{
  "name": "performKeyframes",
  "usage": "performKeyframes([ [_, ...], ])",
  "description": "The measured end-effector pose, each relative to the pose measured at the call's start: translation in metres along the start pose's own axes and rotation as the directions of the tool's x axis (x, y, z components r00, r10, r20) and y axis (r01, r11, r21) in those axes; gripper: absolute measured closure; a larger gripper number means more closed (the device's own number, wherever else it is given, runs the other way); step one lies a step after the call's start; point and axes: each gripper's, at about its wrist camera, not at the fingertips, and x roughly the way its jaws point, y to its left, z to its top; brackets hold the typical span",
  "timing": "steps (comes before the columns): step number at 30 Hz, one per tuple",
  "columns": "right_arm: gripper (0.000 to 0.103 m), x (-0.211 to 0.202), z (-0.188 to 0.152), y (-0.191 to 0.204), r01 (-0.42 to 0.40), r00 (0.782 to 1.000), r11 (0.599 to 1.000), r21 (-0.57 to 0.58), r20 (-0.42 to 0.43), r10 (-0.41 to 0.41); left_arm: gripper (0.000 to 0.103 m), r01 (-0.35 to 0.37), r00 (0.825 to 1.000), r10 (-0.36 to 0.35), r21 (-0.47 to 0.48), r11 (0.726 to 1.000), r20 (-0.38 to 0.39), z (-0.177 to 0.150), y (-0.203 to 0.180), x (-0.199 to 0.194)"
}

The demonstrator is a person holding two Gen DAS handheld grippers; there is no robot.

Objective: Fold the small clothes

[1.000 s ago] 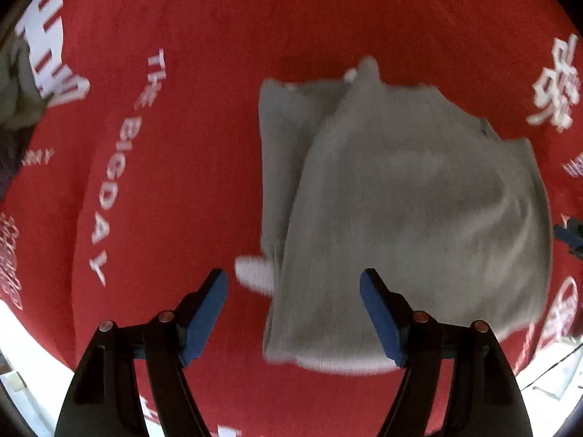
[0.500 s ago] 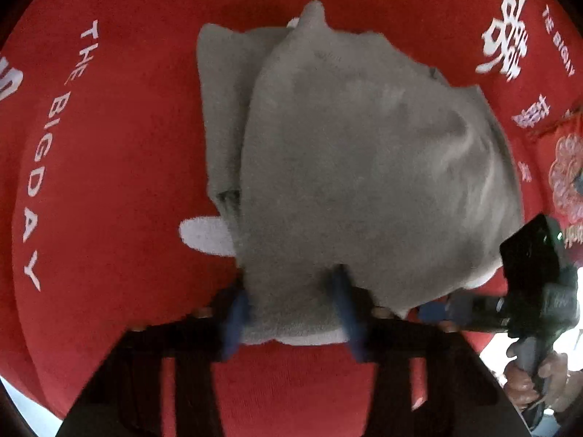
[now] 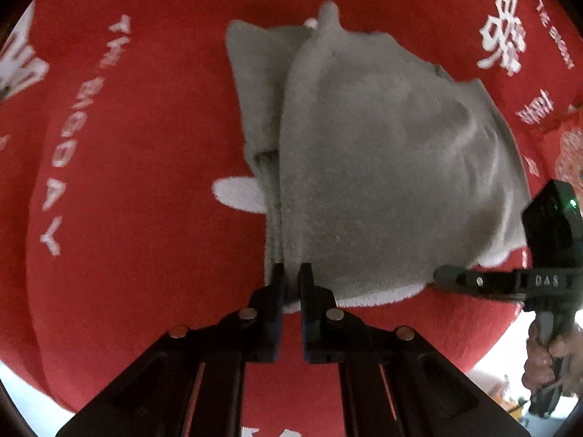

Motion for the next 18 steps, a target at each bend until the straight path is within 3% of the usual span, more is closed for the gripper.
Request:
performKeyframes([
  [1,0.096,-0.004,0.002,-0.001,0.002,1.0,1.0,-0.004,-0.001,-0.002,0.084,-0.025,1.0,0.025,-0.005,1.0,0.007,-0.002,0.0,-0.004],
  [2,0.096,-0.005,0.001,0.001,0.012,1.0,1.0,-0.021,-0.007,-0.012,0.063,-0.062,0.998,0.062,-0.012,0.998,0.012,-0.004,0.0,-0.008],
  [3,0.096,-0.005,0.001,0.005,0.026,0.999,0.999,-0.037,-0.023,-0.026,0.049,-0.101,0.995,0.102,-0.028,0.994,0.022,-0.005,0.0,-0.013],
  [4,0.095,-0.004,-0.001,0.009,0.048,0.998,0.997,-0.06,-0.048,-0.05,0.027,-0.118,0.992,0.119,-0.043,0.992,0.035,-0.007,0.0,-0.017],
  [5,0.093,-0.001,-0.004,0.015,0.071,0.995,0.994,-0.088,-0.068,-0.077,0.018,-0.131,0.989,0.134,-0.066,0.989,0.054,-0.009,0.002,-0.023],
  [10,0.089,-0.012,-0.02,0.052,0.168,0.976,0.949,-0.265,-0.089,-0.198,0.016,-0.163,0.984,0.17,-0.128,0.978,0.044,-0.02,0.01,-0.031],
  [11,0.083,-0.018,-0.022,0.053,0.176,0.975,0.941,-0.288,-0.083,-0.207,0.002,-0.169,0.984,0.175,-0.135,0.976,0.037,-0.023,0.011,-0.03],
  [13,0.04,-0.019,-0.021,0.069,0.195,0.972,0.923,-0.332,-0.058,-0.227,0.0,-0.177,0.983,0.182,-0.137,0.975,0.027,-0.028,0.011,-0.028],
  [18,0.04,-0.02,-0.001,0.109,0.254,0.966,0.867,-0.428,0.073,-0.247,0.0,-0.2,0.979,0.202,-0.157,0.967,-0.001,-0.034,0.018,-0.022],
])
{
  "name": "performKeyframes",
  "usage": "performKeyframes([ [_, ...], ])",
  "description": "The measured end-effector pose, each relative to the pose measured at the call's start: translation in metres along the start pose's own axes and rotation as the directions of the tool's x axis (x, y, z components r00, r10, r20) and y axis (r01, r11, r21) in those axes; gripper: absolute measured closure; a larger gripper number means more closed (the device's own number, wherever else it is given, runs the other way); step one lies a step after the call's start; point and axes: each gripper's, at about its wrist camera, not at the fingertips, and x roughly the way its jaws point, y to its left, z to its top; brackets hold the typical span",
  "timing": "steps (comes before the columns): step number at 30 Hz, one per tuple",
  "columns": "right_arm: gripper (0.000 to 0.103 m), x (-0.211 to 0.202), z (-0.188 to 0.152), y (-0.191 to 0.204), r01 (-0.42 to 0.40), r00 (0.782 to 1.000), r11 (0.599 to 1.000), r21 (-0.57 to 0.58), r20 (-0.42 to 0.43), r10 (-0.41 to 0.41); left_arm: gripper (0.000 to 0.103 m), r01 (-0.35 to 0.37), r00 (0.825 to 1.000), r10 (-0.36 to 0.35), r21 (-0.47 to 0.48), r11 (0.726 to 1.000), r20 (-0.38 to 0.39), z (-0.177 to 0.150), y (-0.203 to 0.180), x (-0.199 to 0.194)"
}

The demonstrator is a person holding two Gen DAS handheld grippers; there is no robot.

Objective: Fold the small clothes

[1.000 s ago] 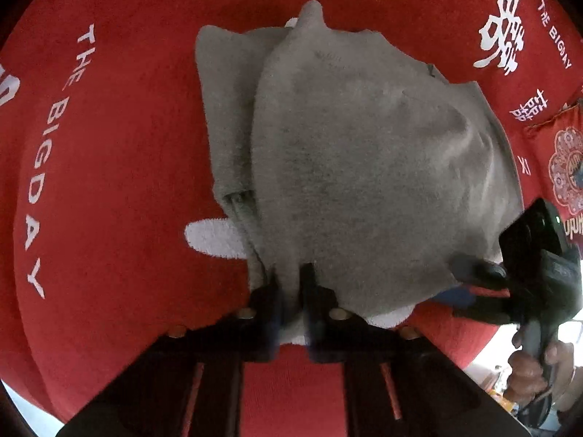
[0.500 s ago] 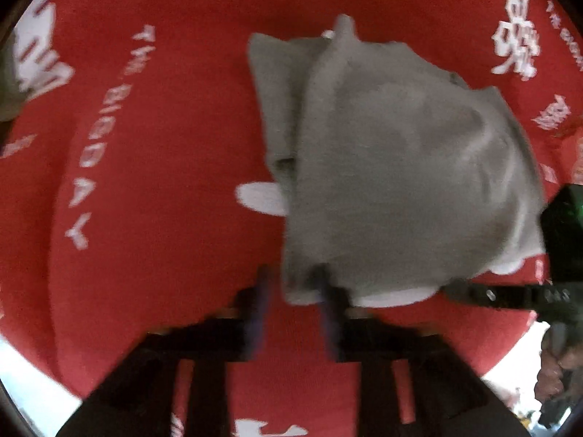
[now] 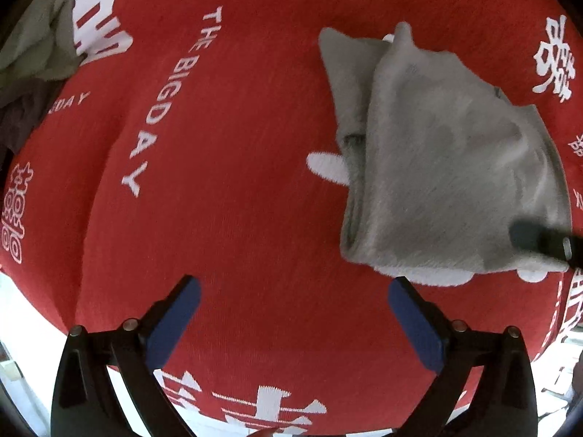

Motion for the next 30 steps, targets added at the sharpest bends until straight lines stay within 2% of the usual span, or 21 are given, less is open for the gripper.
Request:
performKeyframes([
  [3,0.042,0.023,0.025,0.009,0.006,1.0,1.0,0.008,0.003,-0.006,0.0,0.003,1.0,-0.004,-0.038,0.999,-0.022,-0.004,0.006,0.006],
  [5,0.042,0.049,0.035,0.013,0.038,0.999,0.999,0.016,-0.036,-0.037,0.0,0.006,0.999,-0.009,-0.068,0.998,-0.046,-0.006,0.01,0.009],
  [6,0.042,0.062,0.038,0.013,0.04,0.997,0.999,0.033,-0.067,-0.038,0.0,0.021,0.998,-0.025,-0.08,0.997,-0.056,-0.007,0.013,0.01],
  [7,0.041,0.065,0.037,0.012,0.037,0.998,0.998,0.043,-0.059,-0.034,0.0,0.048,0.996,-0.054,-0.095,0.994,-0.065,-0.008,0.015,0.01],
  [8,0.041,0.064,0.036,0.015,0.036,0.998,0.999,0.033,-0.044,-0.035,0.0,0.056,0.996,-0.063,-0.105,0.993,-0.064,-0.009,0.017,0.009],
  [12,0.041,0.062,0.015,0.02,-0.015,0.992,1.0,-0.027,-0.123,0.012,0.0,0.066,0.996,-0.073,-0.13,0.989,-0.053,-0.008,0.021,0.002],
  [16,0.041,0.051,-0.003,0.025,0.002,0.988,0.996,-0.089,-0.153,-0.015,0.0,0.072,0.996,-0.078,-0.138,0.988,-0.039,-0.002,0.019,-0.004],
  [23,0.041,0.02,-0.016,-0.001,0.028,0.992,1.0,0.009,-0.126,-0.027,0.0,0.071,0.996,-0.077,-0.11,0.991,-0.047,-0.002,-0.001,-0.005],
  [30,0.04,0.001,-0.024,-0.02,0.038,0.994,0.998,0.053,-0.108,-0.032,0.0,0.068,0.995,-0.073,-0.08,0.994,-0.061,0.001,-0.019,-0.005],
])
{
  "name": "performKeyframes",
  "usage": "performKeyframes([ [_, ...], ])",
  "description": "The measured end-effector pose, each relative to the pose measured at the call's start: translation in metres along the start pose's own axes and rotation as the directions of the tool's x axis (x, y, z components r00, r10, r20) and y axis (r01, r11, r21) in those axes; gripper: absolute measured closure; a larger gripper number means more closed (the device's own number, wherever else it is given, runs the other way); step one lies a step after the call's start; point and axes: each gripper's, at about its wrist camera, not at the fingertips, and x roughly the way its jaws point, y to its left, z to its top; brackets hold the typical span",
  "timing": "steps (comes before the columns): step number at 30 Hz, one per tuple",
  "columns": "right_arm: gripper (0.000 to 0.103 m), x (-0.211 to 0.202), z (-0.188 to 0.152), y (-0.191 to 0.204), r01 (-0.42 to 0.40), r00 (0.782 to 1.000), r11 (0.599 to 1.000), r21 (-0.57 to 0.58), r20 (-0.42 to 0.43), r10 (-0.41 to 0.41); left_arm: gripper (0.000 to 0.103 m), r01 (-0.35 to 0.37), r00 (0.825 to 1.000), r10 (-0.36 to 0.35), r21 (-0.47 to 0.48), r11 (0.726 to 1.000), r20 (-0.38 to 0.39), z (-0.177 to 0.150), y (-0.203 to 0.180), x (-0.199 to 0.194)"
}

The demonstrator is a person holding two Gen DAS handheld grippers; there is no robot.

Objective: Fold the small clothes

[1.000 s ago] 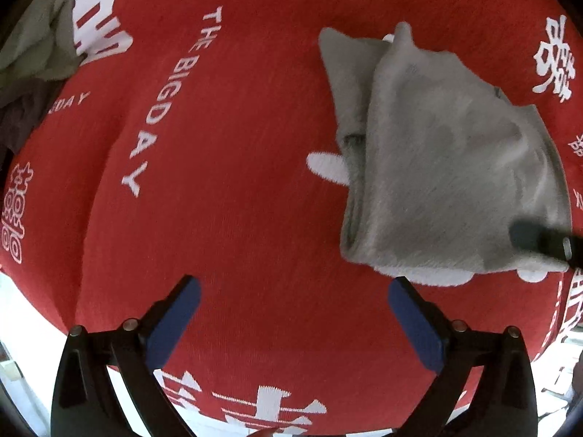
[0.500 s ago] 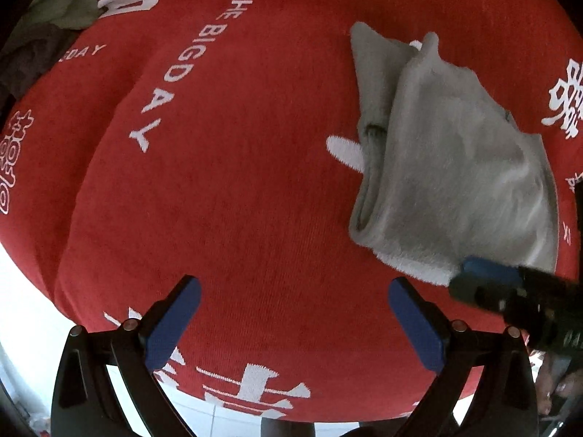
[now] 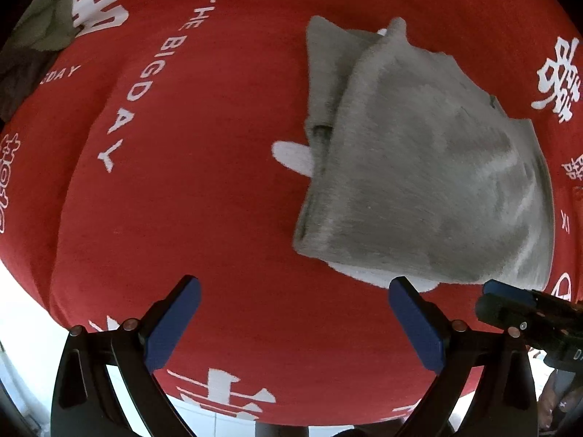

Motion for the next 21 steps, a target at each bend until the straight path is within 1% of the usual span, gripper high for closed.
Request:
performKeyframes([
  [3,0.04,0.0,-0.003,-0.006,-0.015,1.0,1.0,0.026,0.001,0.015,0.0,-0.001,1.0,0.001,0.006,1.0,-0.001,-0.001,-0.005,-0.001],
  [9,0.04,0.002,-0.011,-0.022,-0.078,0.997,0.993,0.09,0.005,0.078,0.0,-0.003,1.0,0.003,0.004,1.0,0.005,0.0,-0.008,-0.001],
  [17,0.04,0.002,-0.019,-0.043,-0.116,0.993,0.981,0.155,0.023,0.114,0.0,-0.022,1.0,0.022,0.006,1.0,-0.006,0.001,-0.018,0.005],
  [21,0.04,0.001,-0.02,-0.048,-0.121,0.993,0.979,0.164,0.028,0.118,0.0,-0.028,1.0,0.028,0.009,1.0,-0.008,0.0,-0.02,0.005],
])
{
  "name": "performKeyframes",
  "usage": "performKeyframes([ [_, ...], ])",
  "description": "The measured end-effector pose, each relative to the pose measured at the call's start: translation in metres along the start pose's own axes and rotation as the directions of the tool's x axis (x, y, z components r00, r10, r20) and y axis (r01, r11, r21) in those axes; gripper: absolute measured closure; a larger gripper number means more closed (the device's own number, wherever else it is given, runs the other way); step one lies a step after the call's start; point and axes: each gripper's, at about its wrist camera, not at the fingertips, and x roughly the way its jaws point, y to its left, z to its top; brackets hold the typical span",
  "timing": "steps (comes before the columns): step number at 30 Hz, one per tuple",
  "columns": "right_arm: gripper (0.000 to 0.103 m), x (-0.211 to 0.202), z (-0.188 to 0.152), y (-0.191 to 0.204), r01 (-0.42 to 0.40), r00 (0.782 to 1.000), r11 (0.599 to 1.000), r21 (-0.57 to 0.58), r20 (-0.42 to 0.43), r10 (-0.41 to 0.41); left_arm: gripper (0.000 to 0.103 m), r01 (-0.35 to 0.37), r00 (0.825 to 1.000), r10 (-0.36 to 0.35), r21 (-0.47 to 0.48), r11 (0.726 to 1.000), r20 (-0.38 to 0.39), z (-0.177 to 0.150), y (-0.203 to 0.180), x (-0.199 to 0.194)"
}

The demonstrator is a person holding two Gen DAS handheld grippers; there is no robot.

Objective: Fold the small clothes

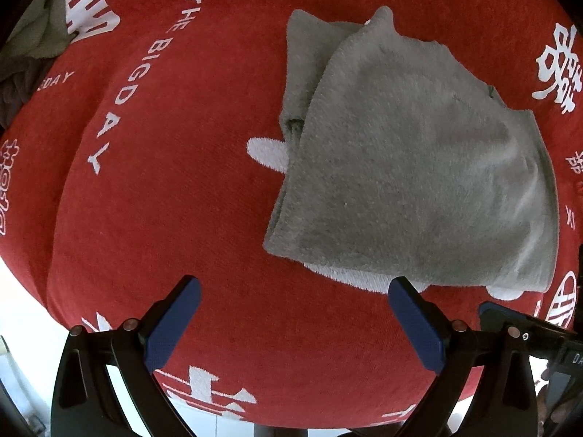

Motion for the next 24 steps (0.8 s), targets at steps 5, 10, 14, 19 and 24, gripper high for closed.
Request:
performKeyframes([
  [5,0.04,-0.002,0.0,-0.002,-0.015,1.0,1.0,-0.003,0.008,0.015,0.0,-0.009,1.0,0.009,-0.001,1.0,0.004,-0.001,-0.004,-0.001],
  [10,0.04,-0.003,0.0,-0.003,-0.056,0.998,0.998,0.025,0.026,0.055,0.0,-0.016,1.0,0.016,-0.016,1.0,0.007,-0.002,0.0,0.0],
  [14,0.04,0.001,0.001,-0.006,-0.113,0.993,0.992,0.057,0.042,0.111,0.0,-0.029,0.999,0.028,-0.023,0.999,-0.015,-0.003,0.005,0.006],
  [19,0.04,0.011,0.0,-0.012,-0.191,0.981,0.975,0.115,0.058,0.186,0.0,-0.028,0.999,0.027,-0.012,1.0,-0.029,-0.002,-0.001,0.011],
  [24,0.04,0.018,0.005,-0.02,-0.244,0.968,0.955,0.167,0.096,0.23,0.0,-0.023,0.999,0.022,-0.009,1.0,-0.03,0.001,-0.007,0.012],
])
